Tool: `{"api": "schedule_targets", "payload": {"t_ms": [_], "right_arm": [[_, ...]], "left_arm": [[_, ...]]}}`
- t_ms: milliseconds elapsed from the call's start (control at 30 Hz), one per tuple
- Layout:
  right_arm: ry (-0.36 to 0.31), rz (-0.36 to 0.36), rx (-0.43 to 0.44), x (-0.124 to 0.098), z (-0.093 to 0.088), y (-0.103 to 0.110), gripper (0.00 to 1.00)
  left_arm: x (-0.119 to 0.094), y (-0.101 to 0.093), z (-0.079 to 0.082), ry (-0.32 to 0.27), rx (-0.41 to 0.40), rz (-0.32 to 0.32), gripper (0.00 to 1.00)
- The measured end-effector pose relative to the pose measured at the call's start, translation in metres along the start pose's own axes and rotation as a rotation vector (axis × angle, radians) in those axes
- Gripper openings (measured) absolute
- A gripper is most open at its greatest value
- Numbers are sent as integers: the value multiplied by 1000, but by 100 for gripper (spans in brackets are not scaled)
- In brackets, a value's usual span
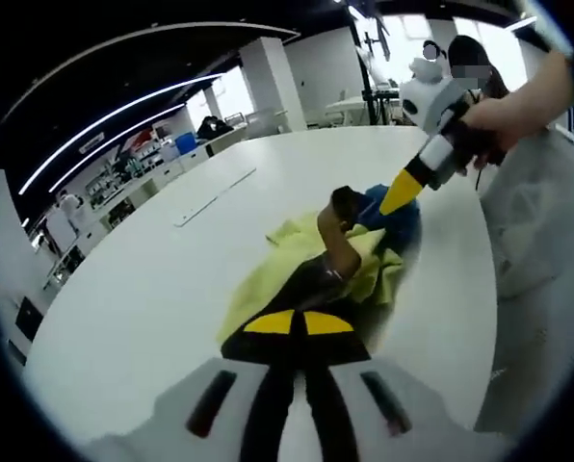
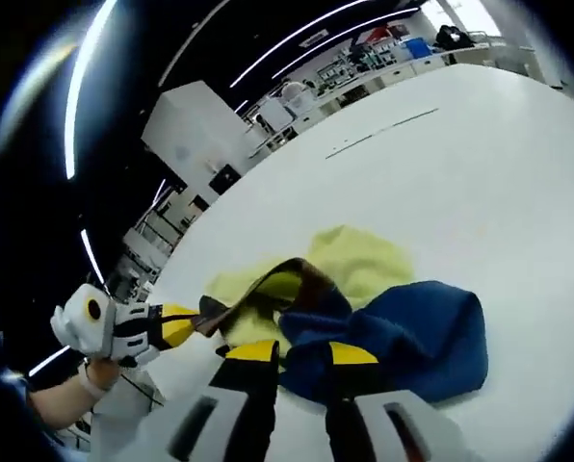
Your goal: Fold the garment on the visible template until the final outline fits inside the template.
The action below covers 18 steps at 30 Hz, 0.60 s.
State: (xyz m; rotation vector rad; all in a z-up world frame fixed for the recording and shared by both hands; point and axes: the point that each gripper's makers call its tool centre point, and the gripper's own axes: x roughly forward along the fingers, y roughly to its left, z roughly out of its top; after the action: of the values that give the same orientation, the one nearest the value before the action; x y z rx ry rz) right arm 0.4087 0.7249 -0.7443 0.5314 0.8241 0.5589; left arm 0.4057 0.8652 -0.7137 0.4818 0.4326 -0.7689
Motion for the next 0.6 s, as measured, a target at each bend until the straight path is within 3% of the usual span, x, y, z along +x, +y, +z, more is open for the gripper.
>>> {"api": "schedule_targets", "payload": {"t_ms": [100,300,600], "right_arm": [[-5,-1,50,4,1,-2,0],[-24,10,27,-6,9,4,0],[-43,-8,-126,-54,35,-4,0]], "left_arm": [[-1,2,1,-4,-11,4,0],[-5,10,3,-11,-48,18,0],[-23,39,23,-69,-171,69,0]]}}
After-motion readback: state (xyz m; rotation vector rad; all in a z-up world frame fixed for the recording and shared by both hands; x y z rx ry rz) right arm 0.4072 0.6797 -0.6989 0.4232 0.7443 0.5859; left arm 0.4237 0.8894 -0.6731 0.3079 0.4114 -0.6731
